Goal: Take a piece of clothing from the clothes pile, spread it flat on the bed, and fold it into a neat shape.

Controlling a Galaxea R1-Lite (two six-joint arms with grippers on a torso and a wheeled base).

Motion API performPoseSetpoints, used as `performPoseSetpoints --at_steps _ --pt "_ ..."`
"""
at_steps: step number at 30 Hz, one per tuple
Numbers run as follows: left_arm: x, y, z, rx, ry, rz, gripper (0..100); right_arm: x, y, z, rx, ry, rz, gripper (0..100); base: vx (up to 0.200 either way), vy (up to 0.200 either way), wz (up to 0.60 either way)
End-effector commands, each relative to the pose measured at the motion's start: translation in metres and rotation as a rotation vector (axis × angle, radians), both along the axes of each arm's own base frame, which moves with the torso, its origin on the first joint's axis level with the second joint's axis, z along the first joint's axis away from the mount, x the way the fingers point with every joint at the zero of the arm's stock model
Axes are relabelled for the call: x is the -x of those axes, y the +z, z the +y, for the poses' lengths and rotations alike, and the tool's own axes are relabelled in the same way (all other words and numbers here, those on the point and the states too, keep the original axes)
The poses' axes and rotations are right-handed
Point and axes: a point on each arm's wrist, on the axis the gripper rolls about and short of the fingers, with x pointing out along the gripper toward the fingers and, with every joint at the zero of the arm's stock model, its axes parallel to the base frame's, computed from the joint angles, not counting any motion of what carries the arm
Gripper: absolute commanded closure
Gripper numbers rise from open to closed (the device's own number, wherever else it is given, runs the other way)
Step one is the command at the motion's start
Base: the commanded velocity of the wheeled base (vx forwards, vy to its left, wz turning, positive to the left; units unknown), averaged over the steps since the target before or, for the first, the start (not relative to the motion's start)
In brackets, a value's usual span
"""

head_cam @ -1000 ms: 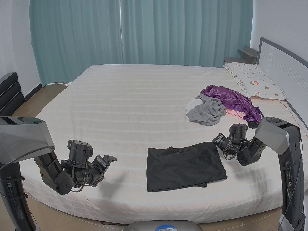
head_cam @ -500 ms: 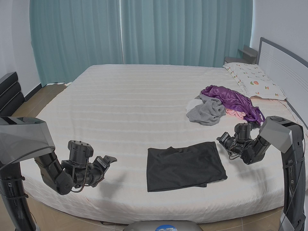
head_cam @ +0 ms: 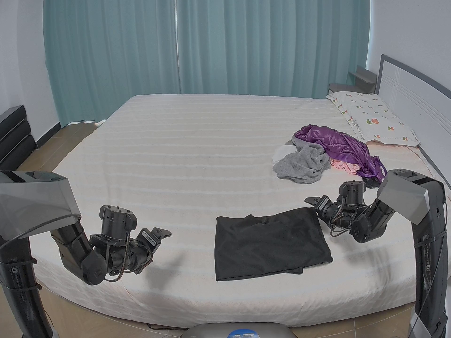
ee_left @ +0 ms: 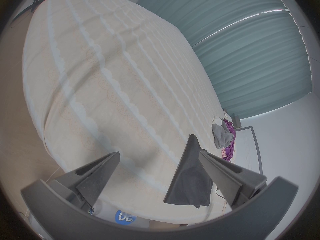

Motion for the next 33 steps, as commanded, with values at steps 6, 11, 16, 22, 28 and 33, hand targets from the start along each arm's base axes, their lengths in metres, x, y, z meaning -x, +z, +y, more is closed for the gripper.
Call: performPoseSetpoints --at_steps 6,11,16,22,28,33 --pt "0.000 0.000 0.000 0.000 0.000 0.000 0 -0.002 -0.001 -0.006 0.001 -0.016 0.005 100 0.000 0.000 0.00" --pt "0.000 0.000 0.000 0.000 0.000 0.000 0 -0.004 0.001 -0.019 -0.002 -0.044 -0.001 100 0.000 0.000 0.00" --pt "0.000 0.000 0.000 0.000 0.000 0.000 0 -0.004 0.000 -0.022 -0.001 -0.053 0.002 100 0.000 0.000 0.00" --pt "0.000 0.000 0.000 0.000 0.000 0.000 0 -0.003 -0.002 -0.021 0.000 -0.052 0.010 100 0.000 0.000 0.00" --pt "0.000 0.000 0.000 0.000 0.000 0.000 0 -0.004 -0.001 -0.024 0.002 -0.060 0.008 100 0.000 0.000 0.00" --pt "0.000 0.000 0.000 0.000 0.000 0.000 0 -0.004 0.001 -0.026 0.000 -0.067 0.008 0 0.000 0.000 0.00"
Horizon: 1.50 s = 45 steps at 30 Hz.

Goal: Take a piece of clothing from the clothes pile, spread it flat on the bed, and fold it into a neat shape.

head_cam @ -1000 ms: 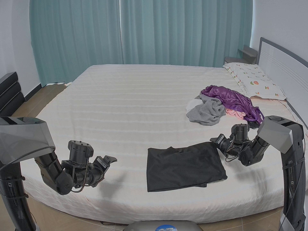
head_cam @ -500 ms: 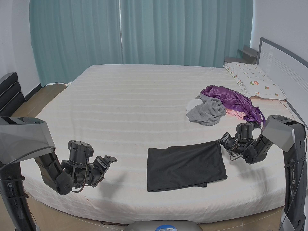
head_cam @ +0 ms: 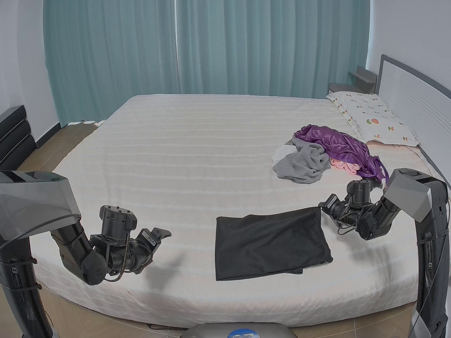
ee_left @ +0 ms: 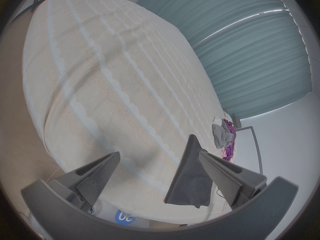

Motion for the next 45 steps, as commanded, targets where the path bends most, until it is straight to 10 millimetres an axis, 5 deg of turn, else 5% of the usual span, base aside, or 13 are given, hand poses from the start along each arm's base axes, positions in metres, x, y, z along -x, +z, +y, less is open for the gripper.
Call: performPoseSetpoints --at_steps 1,5,16,23,24,45 --pt "0.000 0.000 0.000 0.000 0.000 0.000 0 0.003 0.005 -0.001 -0.001 -0.001 -0.003 0 0.000 0.000 0.00" --pt "0.000 0.000 0.000 0.000 0.000 0.000 0 0.019 0.014 -0.003 -0.003 -0.003 0.015 0 0.000 0.000 0.00" --pt "0.000 0.000 0.000 0.000 0.000 0.001 0 0.130 0.015 -0.005 0.086 0.167 0.176 0 0.000 0.000 0.00" --pt "0.000 0.000 0.000 0.000 0.000 0.001 0 0.143 0.008 0.003 0.109 0.216 0.191 0 0.000 0.000 0.00" --pt "0.000 0.000 0.000 0.000 0.000 0.001 0 0.143 0.006 0.005 0.114 0.223 0.198 100 0.000 0.000 0.00" --pt "0.000 0.000 0.000 0.000 0.001 0.000 0 0.161 0.010 -0.001 0.199 0.269 0.217 100 0.000 0.000 0.00"
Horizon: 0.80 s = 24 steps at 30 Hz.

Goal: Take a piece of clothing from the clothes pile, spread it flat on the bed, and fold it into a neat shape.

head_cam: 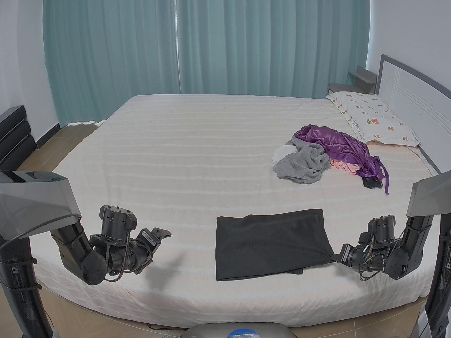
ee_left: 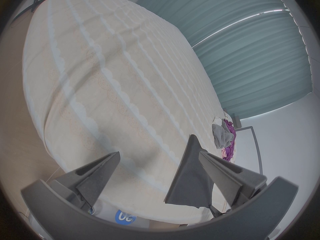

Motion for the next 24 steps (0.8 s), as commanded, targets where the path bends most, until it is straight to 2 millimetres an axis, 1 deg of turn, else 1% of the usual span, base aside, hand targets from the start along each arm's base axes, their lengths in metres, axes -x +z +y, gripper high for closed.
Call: performPoseSetpoints --at_steps 1,5,6,12,14,15,16,18,24 --pt "0.000 0.000 0.000 0.001 0.000 -0.001 0 0.001 0.000 -0.001 0.005 0.002 0.001 100 0.000 0.000 0.00" --pt "0.000 0.000 0.000 0.001 0.000 -0.001 0 0.001 -0.001 -0.004 0.012 -0.001 0.002 100 0.000 0.000 0.00" --pt "0.000 0.000 0.000 0.001 0.000 -0.001 0 0.001 -0.001 -0.004 0.013 -0.001 0.002 0 0.000 0.000 0.00" --pt "0.000 0.001 0.000 0.002 0.001 -0.002 0 -0.004 0.002 -0.008 0.002 -0.016 -0.019 0 0.000 0.000 0.00" --pt "-0.001 0.002 0.000 0.009 0.003 -0.005 0 -0.011 0.004 -0.008 -0.025 -0.038 -0.033 0 0.000 0.000 0.00" --pt "-0.001 0.002 0.000 0.009 0.003 -0.005 0 -0.011 0.004 -0.008 -0.025 -0.038 -0.033 0 0.000 0.000 0.00" --pt "-0.001 0.003 0.001 0.015 0.007 -0.007 0 -0.018 0.004 -0.010 -0.063 -0.078 -0.037 0 0.000 -0.200 0.00" --pt "-0.001 0.003 0.001 0.015 0.008 -0.007 0 -0.024 0.005 -0.014 -0.100 -0.117 -0.041 0 0.000 -0.200 0.00" --pt "-0.001 0.002 0.000 0.008 0.003 -0.005 0 -0.034 0.006 -0.024 -0.173 -0.169 -0.047 0 0.000 -0.200 0.00"
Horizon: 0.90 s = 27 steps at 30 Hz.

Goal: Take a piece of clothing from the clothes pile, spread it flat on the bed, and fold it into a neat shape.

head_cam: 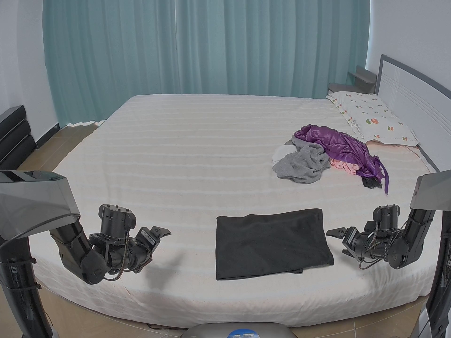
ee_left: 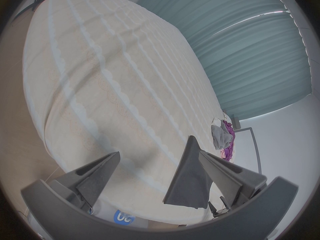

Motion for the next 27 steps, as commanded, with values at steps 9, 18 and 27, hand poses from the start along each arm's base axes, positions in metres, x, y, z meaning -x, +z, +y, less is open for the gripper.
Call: performPoseSetpoints --at_steps 9,18,27 --pt "0.003 -0.002 -0.002 -0.011 -0.012 0.008 0 -0.008 -0.001 -0.006 -0.037 -0.025 -0.006 0 0.000 -0.200 0.00" --pt "-0.002 -0.005 -0.009 -0.051 -0.017 -0.011 0 -0.008 -0.003 -0.005 -0.036 -0.023 -0.008 0 0.000 0.000 0.00" --pt "-0.051 -0.027 -0.025 -0.199 -0.042 -0.108 0 -0.010 -0.006 -0.003 -0.030 -0.022 -0.009 0 0.000 0.000 0.00"
